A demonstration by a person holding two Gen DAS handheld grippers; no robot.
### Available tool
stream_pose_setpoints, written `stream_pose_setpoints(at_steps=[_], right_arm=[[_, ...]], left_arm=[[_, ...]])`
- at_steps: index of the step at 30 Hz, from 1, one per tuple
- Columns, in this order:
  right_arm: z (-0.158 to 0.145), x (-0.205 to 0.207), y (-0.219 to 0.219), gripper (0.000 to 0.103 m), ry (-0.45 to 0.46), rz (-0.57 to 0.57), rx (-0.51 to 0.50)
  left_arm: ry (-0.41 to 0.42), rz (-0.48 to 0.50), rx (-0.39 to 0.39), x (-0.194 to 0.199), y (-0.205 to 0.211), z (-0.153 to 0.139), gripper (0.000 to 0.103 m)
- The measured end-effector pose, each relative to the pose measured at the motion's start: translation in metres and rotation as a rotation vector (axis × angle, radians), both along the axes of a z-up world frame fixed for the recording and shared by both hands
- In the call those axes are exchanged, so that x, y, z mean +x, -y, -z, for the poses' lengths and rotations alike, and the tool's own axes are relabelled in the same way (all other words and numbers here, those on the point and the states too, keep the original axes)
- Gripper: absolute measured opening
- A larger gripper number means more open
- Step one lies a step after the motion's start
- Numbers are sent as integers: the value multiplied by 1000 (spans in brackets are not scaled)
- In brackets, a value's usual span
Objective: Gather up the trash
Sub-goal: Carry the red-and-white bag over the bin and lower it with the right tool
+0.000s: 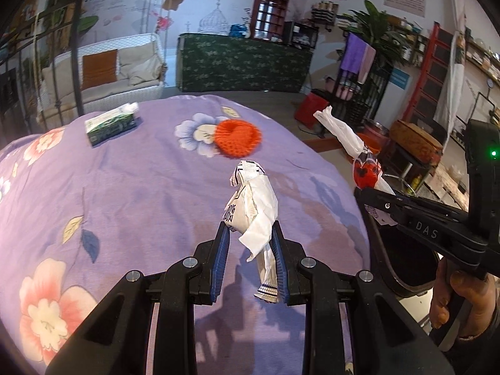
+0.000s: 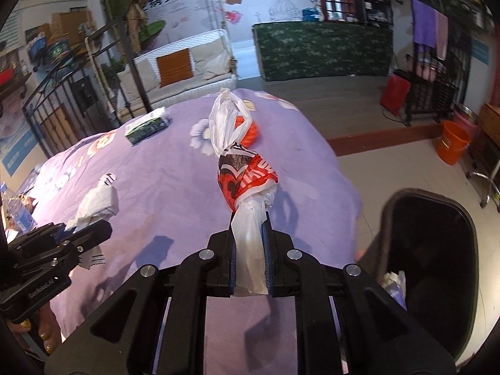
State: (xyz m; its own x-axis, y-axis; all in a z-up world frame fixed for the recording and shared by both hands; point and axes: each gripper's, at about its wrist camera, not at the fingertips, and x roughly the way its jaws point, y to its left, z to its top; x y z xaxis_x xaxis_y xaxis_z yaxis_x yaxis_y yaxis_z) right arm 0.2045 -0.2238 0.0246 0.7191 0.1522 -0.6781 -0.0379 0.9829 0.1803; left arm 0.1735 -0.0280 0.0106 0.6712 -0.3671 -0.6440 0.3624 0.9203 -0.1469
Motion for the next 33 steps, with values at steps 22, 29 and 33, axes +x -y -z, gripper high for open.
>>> stream_pose_setpoints(at_steps=[22,29,33], right_arm=[[74,-48,153,14,-190,462,66],[111,-49,171,14,-275,511,116],[126,-50,177,28,-304,523,130]], left_arm=[[-16,323,18,-12,115,11,26],[-37,396,48,-17,146,21,26],[-50,426,59,-19,158,26,26]])
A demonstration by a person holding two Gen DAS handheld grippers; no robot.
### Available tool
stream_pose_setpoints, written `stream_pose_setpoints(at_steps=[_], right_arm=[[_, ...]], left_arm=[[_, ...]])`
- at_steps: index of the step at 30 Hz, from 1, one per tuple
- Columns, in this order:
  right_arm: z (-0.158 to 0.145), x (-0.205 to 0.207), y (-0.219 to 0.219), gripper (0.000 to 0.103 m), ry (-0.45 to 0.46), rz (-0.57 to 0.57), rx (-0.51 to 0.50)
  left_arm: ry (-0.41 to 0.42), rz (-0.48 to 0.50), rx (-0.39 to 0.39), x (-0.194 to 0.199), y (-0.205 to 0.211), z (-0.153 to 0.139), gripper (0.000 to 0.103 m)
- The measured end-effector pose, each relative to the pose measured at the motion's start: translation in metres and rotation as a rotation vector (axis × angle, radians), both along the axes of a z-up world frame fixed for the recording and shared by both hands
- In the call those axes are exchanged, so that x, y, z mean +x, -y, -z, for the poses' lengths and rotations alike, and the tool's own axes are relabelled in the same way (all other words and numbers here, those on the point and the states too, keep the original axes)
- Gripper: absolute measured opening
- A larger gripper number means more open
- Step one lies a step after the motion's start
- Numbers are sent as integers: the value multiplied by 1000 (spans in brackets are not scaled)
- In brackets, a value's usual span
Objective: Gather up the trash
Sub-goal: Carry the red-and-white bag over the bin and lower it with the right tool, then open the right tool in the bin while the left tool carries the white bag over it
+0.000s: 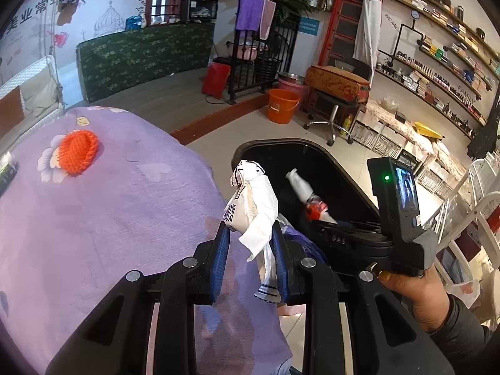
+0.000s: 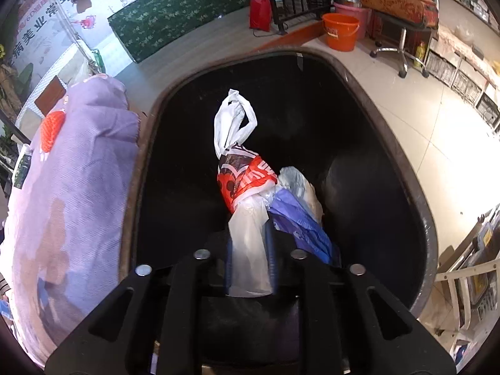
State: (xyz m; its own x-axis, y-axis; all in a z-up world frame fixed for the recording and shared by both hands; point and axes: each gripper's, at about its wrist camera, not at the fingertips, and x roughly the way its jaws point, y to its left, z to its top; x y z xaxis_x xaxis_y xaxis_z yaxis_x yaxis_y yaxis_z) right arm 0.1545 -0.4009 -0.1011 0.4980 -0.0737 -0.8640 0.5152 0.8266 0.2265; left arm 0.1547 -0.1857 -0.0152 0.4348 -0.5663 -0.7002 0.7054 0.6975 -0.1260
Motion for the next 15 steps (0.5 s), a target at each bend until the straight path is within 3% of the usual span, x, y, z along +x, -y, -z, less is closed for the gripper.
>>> stream_pose_setpoints(at_steps=[1,3,15], right_arm=[[2,-1,0,33,-2,5,5],[4,-4,2,55,1,19,1],[-21,-21,15,64,67,68,-70]], left_arm=[[-5,5,3,2,3,1,26],[-16,15,10,4,8,3,26],[-74,82,39,11,45,18,26]])
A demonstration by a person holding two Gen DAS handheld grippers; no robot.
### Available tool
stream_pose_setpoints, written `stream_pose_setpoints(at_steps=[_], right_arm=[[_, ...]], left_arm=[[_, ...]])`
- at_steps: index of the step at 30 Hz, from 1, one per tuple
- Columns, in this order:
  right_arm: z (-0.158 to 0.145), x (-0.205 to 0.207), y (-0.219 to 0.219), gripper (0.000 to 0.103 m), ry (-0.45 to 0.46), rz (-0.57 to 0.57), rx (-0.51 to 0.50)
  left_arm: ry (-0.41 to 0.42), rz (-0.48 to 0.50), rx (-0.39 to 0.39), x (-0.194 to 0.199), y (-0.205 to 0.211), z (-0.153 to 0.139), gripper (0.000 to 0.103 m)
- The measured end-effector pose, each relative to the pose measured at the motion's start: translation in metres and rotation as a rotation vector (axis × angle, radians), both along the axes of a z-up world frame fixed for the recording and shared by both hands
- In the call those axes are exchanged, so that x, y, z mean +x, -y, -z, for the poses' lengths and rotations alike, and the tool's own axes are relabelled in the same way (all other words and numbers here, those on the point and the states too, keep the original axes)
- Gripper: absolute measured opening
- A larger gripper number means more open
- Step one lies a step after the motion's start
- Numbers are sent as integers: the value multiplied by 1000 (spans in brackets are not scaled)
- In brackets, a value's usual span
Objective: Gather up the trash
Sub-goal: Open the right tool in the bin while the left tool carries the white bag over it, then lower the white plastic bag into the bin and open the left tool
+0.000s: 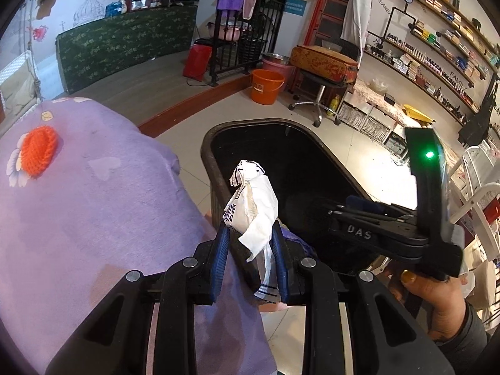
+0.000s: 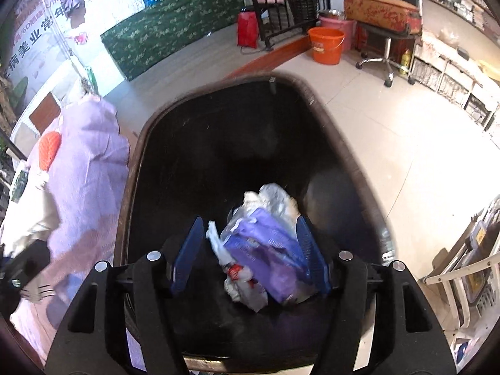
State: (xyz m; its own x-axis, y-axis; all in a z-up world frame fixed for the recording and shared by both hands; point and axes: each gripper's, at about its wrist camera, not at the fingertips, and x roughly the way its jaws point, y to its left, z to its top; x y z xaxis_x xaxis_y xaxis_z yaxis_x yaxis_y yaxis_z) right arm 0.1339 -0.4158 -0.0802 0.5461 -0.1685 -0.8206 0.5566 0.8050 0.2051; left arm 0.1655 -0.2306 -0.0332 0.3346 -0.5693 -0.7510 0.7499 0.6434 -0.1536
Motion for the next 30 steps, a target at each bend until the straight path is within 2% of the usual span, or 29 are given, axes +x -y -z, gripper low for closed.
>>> stream_pose_setpoints(at_steps=[3,11,20,30], right_arm=[[-12,-9,9,73,32,28,-22],[-31,-27,27,75,62,93,-58],[-33,-43,38,76,73,136,-62],[-35,-51,47,76,83,171,-60]], left_arm=[[-1,26,4,-3,9,2,26],[-18,81,31,-8,35,13,26],[-50,130,67,-9,59,24,26],[-44,174,127,-14,83,36,27]])
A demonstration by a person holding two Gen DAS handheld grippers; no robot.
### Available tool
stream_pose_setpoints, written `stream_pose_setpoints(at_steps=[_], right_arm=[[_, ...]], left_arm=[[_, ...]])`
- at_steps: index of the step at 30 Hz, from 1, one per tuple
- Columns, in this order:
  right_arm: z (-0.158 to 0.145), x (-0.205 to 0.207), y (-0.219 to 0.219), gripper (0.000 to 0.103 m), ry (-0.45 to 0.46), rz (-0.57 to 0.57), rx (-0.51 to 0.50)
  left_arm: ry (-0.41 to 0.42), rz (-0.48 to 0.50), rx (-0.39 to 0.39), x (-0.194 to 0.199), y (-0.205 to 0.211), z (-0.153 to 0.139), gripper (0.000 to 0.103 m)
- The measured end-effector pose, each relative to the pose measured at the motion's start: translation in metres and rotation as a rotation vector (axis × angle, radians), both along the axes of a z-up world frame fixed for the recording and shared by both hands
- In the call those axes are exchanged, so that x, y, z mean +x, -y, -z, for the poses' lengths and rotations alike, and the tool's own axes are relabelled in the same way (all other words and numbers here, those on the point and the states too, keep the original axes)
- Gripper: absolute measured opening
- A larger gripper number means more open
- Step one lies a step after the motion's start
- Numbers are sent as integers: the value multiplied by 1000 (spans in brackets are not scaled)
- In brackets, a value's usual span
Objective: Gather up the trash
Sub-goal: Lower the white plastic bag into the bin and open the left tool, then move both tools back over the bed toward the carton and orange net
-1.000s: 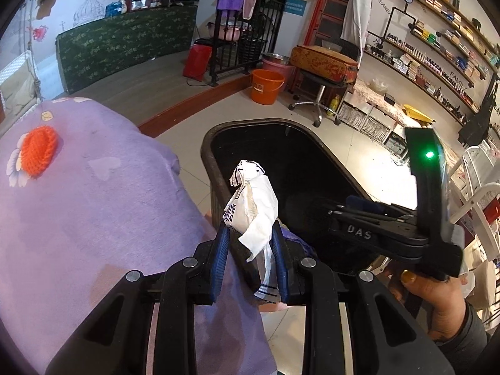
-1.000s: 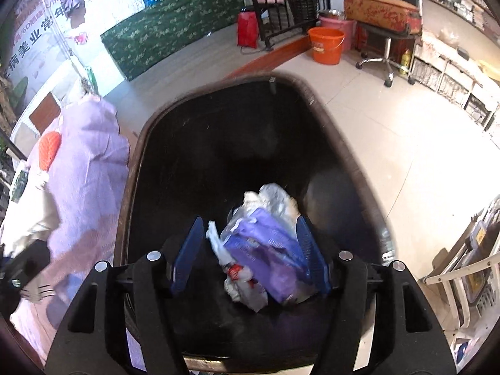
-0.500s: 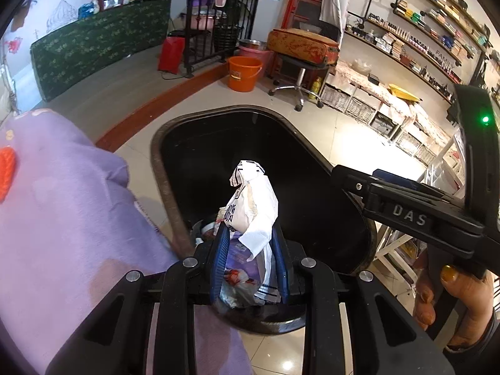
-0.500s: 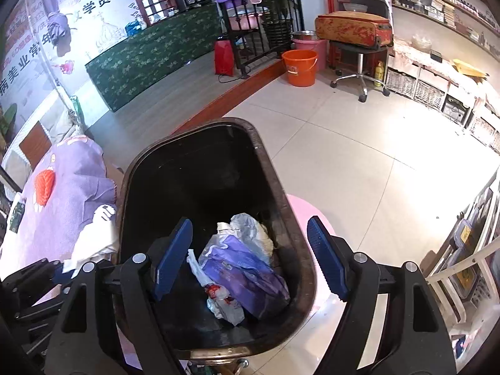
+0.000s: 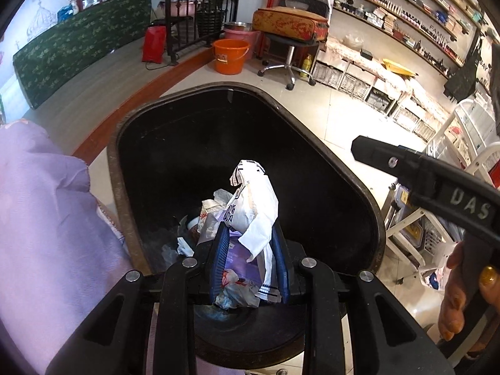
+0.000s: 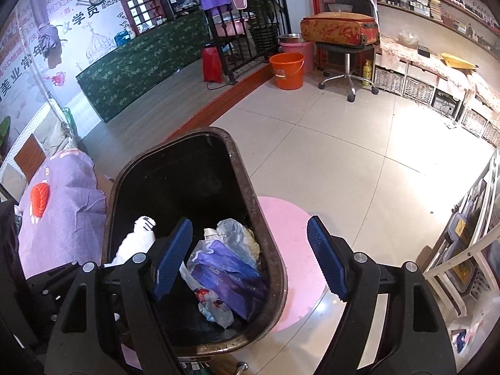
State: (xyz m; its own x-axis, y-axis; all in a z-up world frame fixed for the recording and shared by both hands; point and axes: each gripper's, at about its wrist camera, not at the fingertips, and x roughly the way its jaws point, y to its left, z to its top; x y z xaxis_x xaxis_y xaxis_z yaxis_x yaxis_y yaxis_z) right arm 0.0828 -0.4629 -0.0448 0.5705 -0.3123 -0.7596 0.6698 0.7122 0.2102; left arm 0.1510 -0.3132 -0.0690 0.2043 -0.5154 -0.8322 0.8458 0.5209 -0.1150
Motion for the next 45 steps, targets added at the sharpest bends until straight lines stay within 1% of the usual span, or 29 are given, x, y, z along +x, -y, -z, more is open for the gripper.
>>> stream_pose_setpoints(at_steps=[3,4,5,6,8,9,10,11,14,19,23,26,31,36,41,45], right_arm=[[-1,-2,2,76,3,10,-3],[-1,-3,3,78,3,14,-3],[-1,-4,4,82,4,20,-6],[-2,-5,4,83,7,24,-9],[-1,-7,5,83,6,26,-9],[-1,-7,5,83,4,29,-10],[-1,-8,5,83,4,31,-10],[-2,-8,6,84,5,33,-8],[-3,-9,8,86,8,43,-7],[-5,-9,9,86,8,49,-10],[-5,-9,9,87,9,48,-11],[-7,-9,8,94,22,51,-20],[-7,0,3,95,27,29,-5],[-8,20,-16,95,31,-37,1],[-12,50,-48,95,38,-133,7],[-14,78,-82,95,44,-239,18]], left_arm=[[-6,6,1,-1,2,3,28],[-5,12,5,-2,2,3,29],[1,14,10,-2,4,4,32],[9,16,15,-3,4,4,35],[10,18,10,-4,7,5,53],[7,19,-1,-4,6,3,59],[9,18,-9,-5,5,3,68],[14,16,-19,-5,5,1,73],[20,16,-38,-6,2,-1,82],[23,2,-63,-7,-4,-8,86],[55,-7,-86,-11,-13,-19,90],[77,-26,-109,-11,-28,-28,94],[123,-79,-140,-11,-56,-42,97],[143,-140,-138,-3,-89,-50,97],[139,-268,-169,15,-136,-56,97],[120,-360,-176,32,-178,-57,97]])
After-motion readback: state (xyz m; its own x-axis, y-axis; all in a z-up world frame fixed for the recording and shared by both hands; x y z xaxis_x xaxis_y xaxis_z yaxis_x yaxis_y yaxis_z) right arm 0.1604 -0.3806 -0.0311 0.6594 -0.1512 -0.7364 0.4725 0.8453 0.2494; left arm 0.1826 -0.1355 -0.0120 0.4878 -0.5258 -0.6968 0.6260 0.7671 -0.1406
